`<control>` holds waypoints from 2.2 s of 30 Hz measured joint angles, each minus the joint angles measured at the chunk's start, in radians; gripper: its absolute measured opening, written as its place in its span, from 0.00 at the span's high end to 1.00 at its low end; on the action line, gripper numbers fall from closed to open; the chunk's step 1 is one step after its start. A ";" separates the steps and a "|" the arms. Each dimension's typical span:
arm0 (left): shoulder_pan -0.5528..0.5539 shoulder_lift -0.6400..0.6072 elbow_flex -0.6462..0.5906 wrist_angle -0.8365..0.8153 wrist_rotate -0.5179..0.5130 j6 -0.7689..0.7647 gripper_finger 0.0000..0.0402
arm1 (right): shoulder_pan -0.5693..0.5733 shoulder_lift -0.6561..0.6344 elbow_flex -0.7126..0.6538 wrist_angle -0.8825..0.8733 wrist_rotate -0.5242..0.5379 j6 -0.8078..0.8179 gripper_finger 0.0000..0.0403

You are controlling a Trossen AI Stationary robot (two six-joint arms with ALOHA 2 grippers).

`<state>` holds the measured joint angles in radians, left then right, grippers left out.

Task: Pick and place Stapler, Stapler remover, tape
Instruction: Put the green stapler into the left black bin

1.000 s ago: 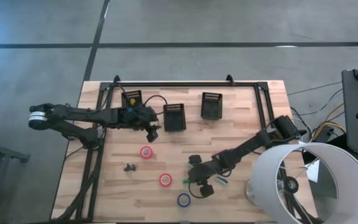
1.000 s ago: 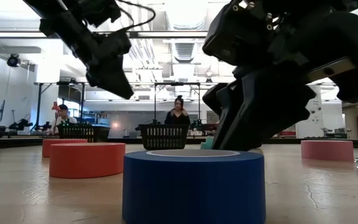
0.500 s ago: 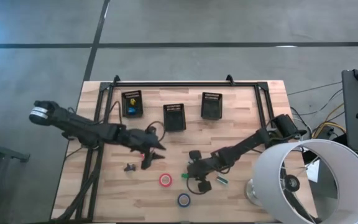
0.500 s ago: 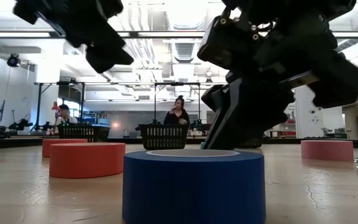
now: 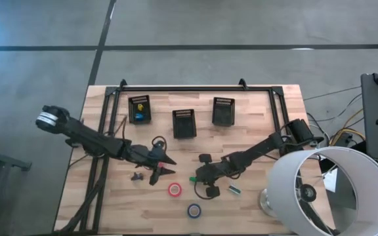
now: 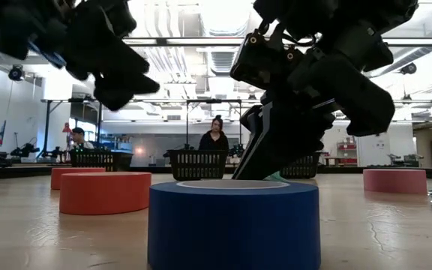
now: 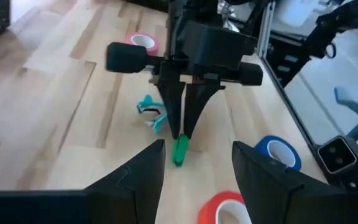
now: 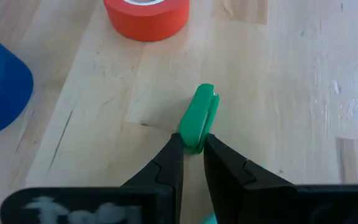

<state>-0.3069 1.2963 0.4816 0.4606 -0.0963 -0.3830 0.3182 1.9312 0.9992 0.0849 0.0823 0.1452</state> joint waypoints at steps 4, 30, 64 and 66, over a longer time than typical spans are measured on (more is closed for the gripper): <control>0.000 0.138 0.012 0.092 0.026 0.024 0.53 | -0.008 0.000 0.000 0.001 0.000 -0.021 0.87; 0.004 0.592 0.299 0.057 0.039 0.095 0.53 | -0.014 0.001 0.001 0.010 -0.001 -0.024 0.87; 0.006 0.482 0.298 -0.061 -0.009 0.135 0.84 | -0.015 -0.135 0.012 -0.079 0.009 -0.100 0.59; 0.006 0.430 0.300 -0.120 -0.048 0.149 0.84 | -0.015 -0.175 0.012 -0.127 0.052 -0.101 0.58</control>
<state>-0.3008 1.7262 0.7814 0.3411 -0.1446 -0.2337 0.3035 1.7560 1.0111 -0.0420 0.1339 0.0443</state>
